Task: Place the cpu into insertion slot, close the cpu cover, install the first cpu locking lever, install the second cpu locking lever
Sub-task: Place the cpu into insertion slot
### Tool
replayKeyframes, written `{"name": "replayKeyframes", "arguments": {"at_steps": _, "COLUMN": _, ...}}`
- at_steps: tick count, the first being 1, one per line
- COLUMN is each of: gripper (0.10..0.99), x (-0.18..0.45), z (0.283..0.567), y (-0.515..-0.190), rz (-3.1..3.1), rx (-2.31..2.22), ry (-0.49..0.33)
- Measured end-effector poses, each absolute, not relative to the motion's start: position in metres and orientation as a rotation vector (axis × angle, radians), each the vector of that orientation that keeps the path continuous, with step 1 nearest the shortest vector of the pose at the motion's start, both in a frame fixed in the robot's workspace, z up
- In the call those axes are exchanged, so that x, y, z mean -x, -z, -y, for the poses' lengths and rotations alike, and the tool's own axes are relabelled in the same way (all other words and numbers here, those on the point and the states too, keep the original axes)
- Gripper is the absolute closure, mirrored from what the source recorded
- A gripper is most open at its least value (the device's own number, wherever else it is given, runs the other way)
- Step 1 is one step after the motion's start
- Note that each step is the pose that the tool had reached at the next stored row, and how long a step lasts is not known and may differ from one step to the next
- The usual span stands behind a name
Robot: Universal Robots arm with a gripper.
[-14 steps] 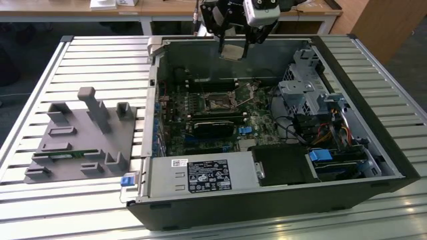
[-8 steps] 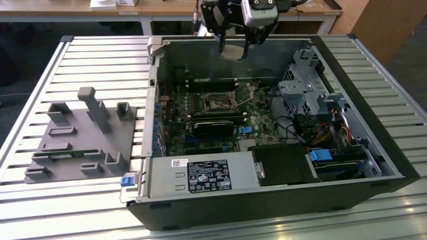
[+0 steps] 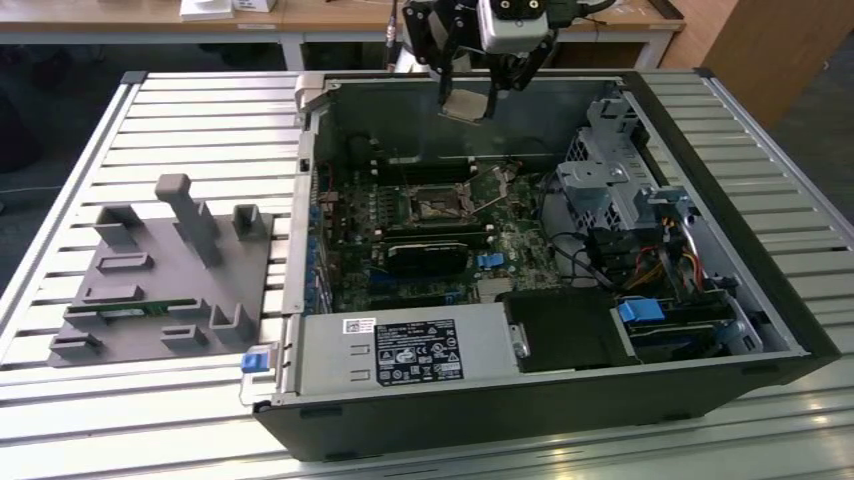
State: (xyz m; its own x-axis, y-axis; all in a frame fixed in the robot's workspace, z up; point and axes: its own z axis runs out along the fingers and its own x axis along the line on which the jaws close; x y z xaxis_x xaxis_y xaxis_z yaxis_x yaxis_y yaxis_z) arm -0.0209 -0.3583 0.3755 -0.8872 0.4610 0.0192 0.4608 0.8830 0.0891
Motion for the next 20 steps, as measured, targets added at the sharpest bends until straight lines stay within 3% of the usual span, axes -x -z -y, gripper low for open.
{"name": "replayKeyframes", "arguments": {"at_steps": 20, "gripper": 0.545, "x": 0.0209, "z": 0.358, "y": -0.3748, "rz": -2.99, "rx": -0.927, "ry": -0.142}}
